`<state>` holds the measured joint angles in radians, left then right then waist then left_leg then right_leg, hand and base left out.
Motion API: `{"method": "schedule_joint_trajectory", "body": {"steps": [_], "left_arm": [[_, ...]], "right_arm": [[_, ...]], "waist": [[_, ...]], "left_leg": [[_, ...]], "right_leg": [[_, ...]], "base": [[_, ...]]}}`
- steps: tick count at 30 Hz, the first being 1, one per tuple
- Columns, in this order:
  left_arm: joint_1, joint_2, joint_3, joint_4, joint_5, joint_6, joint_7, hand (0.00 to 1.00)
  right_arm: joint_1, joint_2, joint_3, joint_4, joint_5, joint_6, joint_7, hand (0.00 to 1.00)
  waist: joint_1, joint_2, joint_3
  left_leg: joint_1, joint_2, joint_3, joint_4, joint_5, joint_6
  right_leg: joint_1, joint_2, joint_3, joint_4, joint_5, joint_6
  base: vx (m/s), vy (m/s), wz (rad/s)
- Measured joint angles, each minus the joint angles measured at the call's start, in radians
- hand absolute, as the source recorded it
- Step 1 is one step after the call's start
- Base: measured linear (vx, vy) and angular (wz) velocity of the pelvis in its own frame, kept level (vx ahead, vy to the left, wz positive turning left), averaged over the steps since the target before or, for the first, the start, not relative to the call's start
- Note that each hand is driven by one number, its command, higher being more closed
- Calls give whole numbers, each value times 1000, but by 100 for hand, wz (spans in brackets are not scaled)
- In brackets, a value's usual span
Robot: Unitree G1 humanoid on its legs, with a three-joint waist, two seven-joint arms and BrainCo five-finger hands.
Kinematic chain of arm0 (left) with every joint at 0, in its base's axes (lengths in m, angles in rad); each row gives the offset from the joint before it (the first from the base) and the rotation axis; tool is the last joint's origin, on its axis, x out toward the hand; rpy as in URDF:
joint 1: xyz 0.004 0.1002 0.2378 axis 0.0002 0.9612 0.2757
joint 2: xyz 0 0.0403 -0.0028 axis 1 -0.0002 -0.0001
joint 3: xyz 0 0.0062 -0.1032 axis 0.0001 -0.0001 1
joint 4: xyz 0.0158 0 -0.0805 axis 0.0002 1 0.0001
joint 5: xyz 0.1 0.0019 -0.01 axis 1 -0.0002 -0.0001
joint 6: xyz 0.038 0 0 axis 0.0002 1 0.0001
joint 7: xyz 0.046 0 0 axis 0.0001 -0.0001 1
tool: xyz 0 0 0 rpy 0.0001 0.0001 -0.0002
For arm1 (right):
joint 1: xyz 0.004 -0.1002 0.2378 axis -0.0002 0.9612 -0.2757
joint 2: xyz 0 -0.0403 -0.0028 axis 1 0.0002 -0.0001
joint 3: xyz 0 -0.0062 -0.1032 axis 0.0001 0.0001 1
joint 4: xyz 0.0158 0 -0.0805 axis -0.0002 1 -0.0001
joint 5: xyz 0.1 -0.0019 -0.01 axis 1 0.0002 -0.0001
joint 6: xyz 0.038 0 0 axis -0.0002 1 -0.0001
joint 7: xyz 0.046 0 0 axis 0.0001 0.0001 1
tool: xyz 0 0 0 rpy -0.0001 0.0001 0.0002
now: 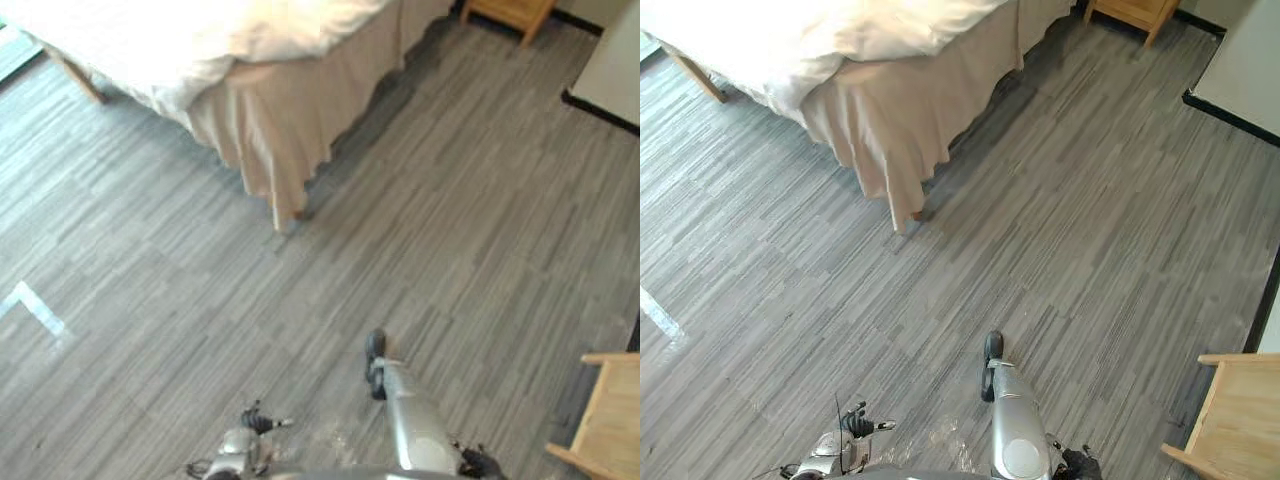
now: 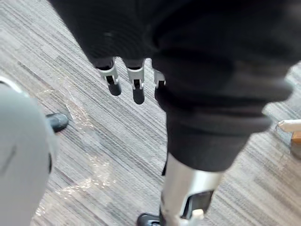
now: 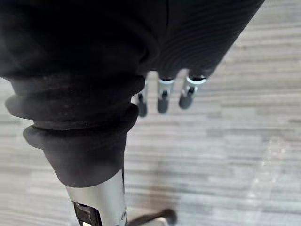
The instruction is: Tidy the bed and pick cloth on bed and put in laundry
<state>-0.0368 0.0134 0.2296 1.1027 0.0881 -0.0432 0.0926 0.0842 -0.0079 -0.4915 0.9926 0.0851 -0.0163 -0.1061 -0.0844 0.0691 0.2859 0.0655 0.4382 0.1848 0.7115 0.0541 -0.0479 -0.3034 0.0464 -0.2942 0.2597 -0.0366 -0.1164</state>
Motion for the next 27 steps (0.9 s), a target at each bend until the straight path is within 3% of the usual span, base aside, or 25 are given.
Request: {"method": "schedule_joint_trajectory", "body": {"steps": [1,2,3,4,5,8,9,10,11,13,14,15,18,20,22,23,24,25,26,27], "left_arm": [[1,-7,-4,-18,-8,0,1,0],[1,-12,-5,-41,-17,-1,3,0],[0,-14,-6,-55,-18,-4,3,0],[0,-14,-12,-85,-24,-11,7,0],[-1,-14,-20,-92,-31,-12,11,0],[-13,-39,-29,-112,-38,-13,22,0],[-15,-44,-33,-112,-38,-15,22,0],[-16,-51,-44,-111,-38,-16,22,0],[-15,-60,-53,-110,-38,-16,20,0],[-7,-72,-52,-110,-38,-18,20,0],[0,-74,-51,-106,-38,-20,19,0],[-5,-65,-50,-92,-38,-22,19,0],[-4,-38,-55,-79,-37,-26,16,0],[-1,-28,-65,-72,-37,-26,14,0],[17,-15,-65,-72,-36,-21,14,0],[24,-3,-76,-70,-36,-20,13,0],[32,5,-83,-67,-36,-19,13,0],[35,17,-106,-55,-36,-18,13,0],[27,27,-120,-26,-37,-11,15,0],[25,32,-124,-14,-37,-8,15,0]], "right_arm": [[-6,-9,28,1,-9,-7,-2,0],[-15,-25,59,11,-19,-5,-6,0],[-19,-27,72,12,-18,-3,-5,0],[-24,-24,88,11,-18,-4,-6,0],[-32,-20,89,12,-18,-5,-5,0],[-48,3,88,-24,-17,-6,-5,0],[-46,7,88,-28,-17,-6,-5,0],[-42,12,89,-30,-17,-8,-7,0],[-25,16,95,-33,-17,-9,-8,0],[2,18,100,-52,-14,-12,-15,0],[8,16,101,-49,-16,-15,-23,0],[13,25,105,-39,-17,-14,-24,0],[2,56,95,7,-17,-12,-21,0],[-2,61,78,22,-18,-5,-18,0],[-13,59,53,45,-21,-4,-7,0],[-14,55,37,47,-31,-1,1,0],[-16,53,34,47,-39,0,3,0],[-19,48,22,43,-49,1,4,0],[-30,40,13,42,-52,3,4,0],[-32,35,14,42,-54,5,3,0]], "waist": [[12,-4,0],[24,-19,-4],[31,-29,-5],[52,-52,-13],[59,-55,-15],[74,-62,-18],[74,-58,-22],[73,-53,-25],[74,-49,-32],[78,-31,-50],[79,-32,-71],[72,-66,-97],[91,-116,-120],[98,-121,-123],[95,-120,-126],[98,-123,-129],[98,-128,-131],[78,-108,-131],[73,-124,-125],[70,-123,-122]], "left_leg": [[-47,-32,-35,87,-45,-59],[-91,-81,-46,138,-94,-82],[-114,-107,-41,152,-123,-83],[-173,-168,-19,149,-197,-83],[-189,-185,-8,127,-220,-84],[-265,-285,31,-140,-262,-71],[-271,-306,28,-214,-258,-70],[-274,-346,23,-361,-230,-39],[-282,-384,18,-476,-168,-3],[-290,-407,20,-571,-39,50],[-291,-415,31,-571,53,120],[-286,-445,52,-582,54,137],[-239,-493,67,-645,31,146],[-204,-513,68,-645,4,149],[-143,-521,68,-645,-54,144],[-99,-521,58,-654,-80,142],[-77,-524,39,-667,-102,142],[-36,-519,4,-685,-117,150],[10,-521,-18,-681,-139,154],[28,-521,-26,-677,-139,148]], "right_leg": [[84,31,23,-56,-2,1],[162,42,50,-108,-1,-2],[197,42,65,-131,-1,-2],[263,42,111,-177,-1,-1],[286,41,123,-188,-1,0],[397,38,195,-219,-31,48],[417,36,206,-224,-37,57],[458,31,226,-233,-57,75],[494,29,243,-232,-87,77],[537,39,272,-223,-143,73],[561,38,302,-200,-198,74],[546,2,303,-171,-208,84],[552,-43,326,-156,-199,91],[577,-54,324,-137,-178,111],[563,-49,319,-8,-177,116],[511,-49,294,164,-171,137],[462,-53,260,285,-147,177],[363,-90,196,517,-87,252],[291,-137,147,659,-181,181],[264,-158,122,684,-217,163]], "base": [[749,-352,-46],[589,-250,-47],[639,-271,-66],[402,-178,-63],[480,-202,-78],[493,-97,-75],[486,35,-68],[324,74,-66],[422,137,-74],[405,163,-61],[482,150,-30],[557,165,-18],[407,92,9],[262,59,20],[314,59,13],[291,43,9],[306,4,22],[325,0,45],[348,-18,53],[357,-21,59]]}}
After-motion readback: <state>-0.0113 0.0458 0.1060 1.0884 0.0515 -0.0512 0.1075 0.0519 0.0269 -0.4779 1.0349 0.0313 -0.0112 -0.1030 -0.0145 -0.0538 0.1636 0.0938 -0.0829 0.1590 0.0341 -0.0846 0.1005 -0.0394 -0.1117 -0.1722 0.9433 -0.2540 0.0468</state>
